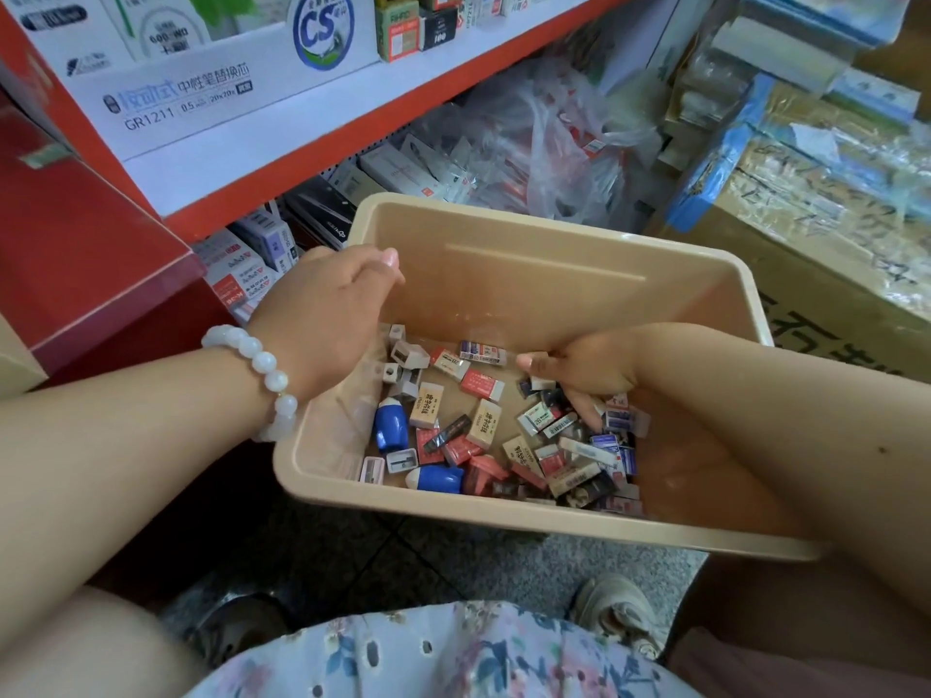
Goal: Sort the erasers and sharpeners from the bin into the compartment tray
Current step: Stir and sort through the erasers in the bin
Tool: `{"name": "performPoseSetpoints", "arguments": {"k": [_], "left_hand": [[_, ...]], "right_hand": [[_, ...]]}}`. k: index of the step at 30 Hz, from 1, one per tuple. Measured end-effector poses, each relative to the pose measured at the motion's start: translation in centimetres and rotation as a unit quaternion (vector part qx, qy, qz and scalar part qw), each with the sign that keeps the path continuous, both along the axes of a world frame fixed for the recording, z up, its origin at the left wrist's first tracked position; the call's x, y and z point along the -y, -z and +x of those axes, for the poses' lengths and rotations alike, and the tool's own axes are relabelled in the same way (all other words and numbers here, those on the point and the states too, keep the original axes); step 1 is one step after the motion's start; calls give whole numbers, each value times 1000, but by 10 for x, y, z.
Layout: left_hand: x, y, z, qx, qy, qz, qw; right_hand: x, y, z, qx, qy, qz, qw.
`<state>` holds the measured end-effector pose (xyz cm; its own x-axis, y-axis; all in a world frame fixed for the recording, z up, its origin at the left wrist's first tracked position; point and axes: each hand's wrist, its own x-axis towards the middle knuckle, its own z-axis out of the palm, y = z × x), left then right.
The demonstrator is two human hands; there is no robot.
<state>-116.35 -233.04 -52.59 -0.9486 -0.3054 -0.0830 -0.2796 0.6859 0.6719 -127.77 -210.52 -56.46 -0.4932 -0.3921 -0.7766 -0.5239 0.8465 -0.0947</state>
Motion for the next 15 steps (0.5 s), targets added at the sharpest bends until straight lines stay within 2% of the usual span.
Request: {"name": "performPoseSetpoints", "arguments": {"k": [5, 8, 10, 13, 15], "left_hand": [[-3, -2, 1, 4, -2, -8, 1000], [-2, -2, 1, 6, -3, -9, 1000], [-1, -2, 1, 5, -2, -4, 1000], [-1, -2, 1, 6, -4, -4, 1000], [-1, -2, 1, 6, -4, -5, 1000]], "right_hand": [[-2, -1, -3, -6, 36, -10, 999], [-3, 0, -2, -96, 8, -17, 995], [-4, 0, -3, -139, 16, -68, 988], [-3, -4, 3, -40, 138, -150, 978], [-3, -1, 0, -8, 186, -173, 967]]}}
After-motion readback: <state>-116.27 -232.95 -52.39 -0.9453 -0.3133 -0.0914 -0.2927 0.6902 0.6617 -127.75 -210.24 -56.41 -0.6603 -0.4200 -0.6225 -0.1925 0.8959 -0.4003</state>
